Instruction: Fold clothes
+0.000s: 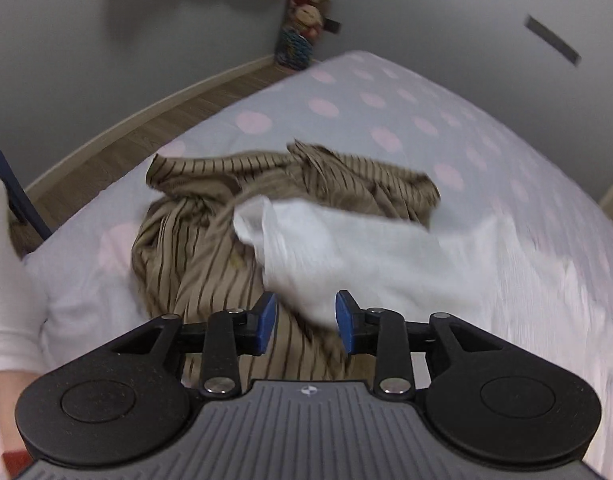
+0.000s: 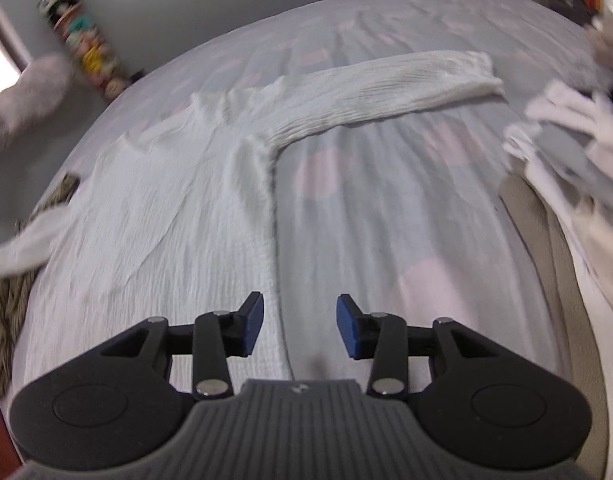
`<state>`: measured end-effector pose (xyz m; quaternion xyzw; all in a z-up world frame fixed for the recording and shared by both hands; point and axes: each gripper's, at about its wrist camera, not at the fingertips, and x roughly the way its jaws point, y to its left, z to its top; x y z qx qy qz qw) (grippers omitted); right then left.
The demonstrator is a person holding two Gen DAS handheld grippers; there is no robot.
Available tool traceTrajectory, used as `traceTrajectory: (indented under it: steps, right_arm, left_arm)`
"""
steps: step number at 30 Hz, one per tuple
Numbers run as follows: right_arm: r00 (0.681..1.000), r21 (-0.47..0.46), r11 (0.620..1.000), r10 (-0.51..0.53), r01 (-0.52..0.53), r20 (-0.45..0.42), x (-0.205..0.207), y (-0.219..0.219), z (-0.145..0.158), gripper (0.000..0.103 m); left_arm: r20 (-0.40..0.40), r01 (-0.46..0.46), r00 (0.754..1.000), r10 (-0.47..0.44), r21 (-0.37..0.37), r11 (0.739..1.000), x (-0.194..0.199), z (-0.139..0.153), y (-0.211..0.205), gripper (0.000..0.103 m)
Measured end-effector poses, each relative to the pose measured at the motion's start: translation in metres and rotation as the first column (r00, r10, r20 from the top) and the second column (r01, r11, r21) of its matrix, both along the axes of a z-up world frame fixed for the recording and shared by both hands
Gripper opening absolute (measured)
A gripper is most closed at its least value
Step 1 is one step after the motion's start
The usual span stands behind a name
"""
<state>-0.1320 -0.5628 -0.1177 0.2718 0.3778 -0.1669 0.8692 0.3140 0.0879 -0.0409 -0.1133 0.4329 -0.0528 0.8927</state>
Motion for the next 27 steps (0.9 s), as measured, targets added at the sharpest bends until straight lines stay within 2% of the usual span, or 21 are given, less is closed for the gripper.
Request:
traceTrajectory:
  steps: [3,10,12,13,16,20,23,27]
  right_arm:
    - [1.0,-0.003,1.0,-0.022,0.022,-0.01,0.004,0.0,-0.002,0.044]
    - [0.999,-0.028,1.0,0.001,-0.002,-0.034,0.009,0.003,-0.006,0.044]
    - [0.999,-0.015,1.0,0.0,-0.001,-0.034,0.009,0.0,-0.008,0.043]
    - [0.999,-0.007,1.0,0.0,0.0,-0.033,0.009,-0.001,-0.009,0.043]
    - [1.0,0.008,1.0,0.004,-0.004,-0.03,0.01,-0.002,-0.011,0.043]
    - [1.0,0.031,0.999,0.017,-0.017,-0.02,0.01,-0.003,-0.013,0.043]
    - [1.0,0.055,0.998,0.02,-0.019,-0.005,0.009,-0.004,-0.014,0.043]
    - [1.0,0.067,0.998,0.017,-0.017,0.01,0.007,-0.004,-0.013,0.043]
  left_arm:
    - [-0.018,-0.051,0.999,0.05,-0.031,0.998,0.022,-0.011,0.004,0.035]
    - [-0.077,-0.107,0.991,0.106,-0.003,0.994,0.052,-0.042,0.011,0.034]
    - [-0.081,-0.115,0.99,0.114,-0.016,0.993,0.055,-0.045,0.012,0.027]
    - [-0.073,-0.114,0.991,0.112,-0.02,0.993,0.056,-0.044,0.011,0.018]
    - [0.005,-0.08,0.997,0.08,-0.005,0.997,0.053,-0.025,-0.001,0.007]
    - [0.089,-0.005,0.996,0.005,0.0,1.0,0.05,0.02,-0.028,0.004]
    - [0.152,0.067,0.986,-0.069,0.015,0.998,0.05,0.059,-0.063,0.004]
    - [0.211,0.195,0.958,-0.196,0.027,0.98,0.046,0.1,-0.127,0.004]
